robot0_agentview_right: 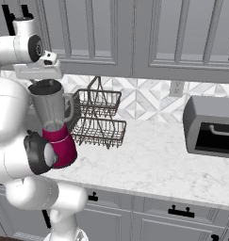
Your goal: Close the lid blender by securely placing the lid on top.
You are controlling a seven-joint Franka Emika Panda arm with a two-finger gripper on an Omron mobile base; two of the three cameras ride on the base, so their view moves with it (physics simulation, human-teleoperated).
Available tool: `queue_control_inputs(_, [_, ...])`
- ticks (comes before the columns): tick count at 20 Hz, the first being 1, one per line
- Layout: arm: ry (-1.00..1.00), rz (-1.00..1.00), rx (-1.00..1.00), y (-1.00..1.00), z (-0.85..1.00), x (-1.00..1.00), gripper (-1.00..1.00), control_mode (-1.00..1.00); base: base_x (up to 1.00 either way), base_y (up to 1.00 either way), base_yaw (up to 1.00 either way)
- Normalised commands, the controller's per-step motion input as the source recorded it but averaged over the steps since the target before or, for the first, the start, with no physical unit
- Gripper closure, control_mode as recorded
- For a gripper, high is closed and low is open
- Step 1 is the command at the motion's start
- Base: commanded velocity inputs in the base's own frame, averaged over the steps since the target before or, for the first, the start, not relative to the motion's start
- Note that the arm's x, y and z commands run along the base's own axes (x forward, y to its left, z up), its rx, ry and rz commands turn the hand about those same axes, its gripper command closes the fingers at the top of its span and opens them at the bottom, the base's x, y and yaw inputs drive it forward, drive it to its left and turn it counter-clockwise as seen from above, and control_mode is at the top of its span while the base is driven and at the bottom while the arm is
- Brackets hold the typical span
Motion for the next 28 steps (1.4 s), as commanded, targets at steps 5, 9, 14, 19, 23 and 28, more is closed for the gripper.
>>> queue_control_inputs(5, [0.0,0.0,0.01,0.06,0.33,-0.43,-1.0,-1.0,0.0,0.0,0.0])
queue_control_inputs(9, [-0.05,0.0,0.0,0.22,0.01,-0.94,-1.0,-1.0,0.0,0.0,0.0])
queue_control_inputs(14, [-0.19,0.01,-0.04,0.59,-0.27,-1.0,-1.0,-1.0,0.0,0.0,0.0])
queue_control_inputs(19, [-0.23,0.06,-0.14,0.48,-0.9,-1.0,-1.0,-1.0,0.0,0.0,0.0])
queue_control_inputs(23, [-0.08,0.04,-0.16,0.09,-1.0,-1.0,-1.0,-1.0,0.0,0.0,0.0])
queue_control_inputs(28, [-0.05,0.02,-0.15,0.0,-0.95,-0.65,-1.0,-1.0,0.0,0.0,0.0])
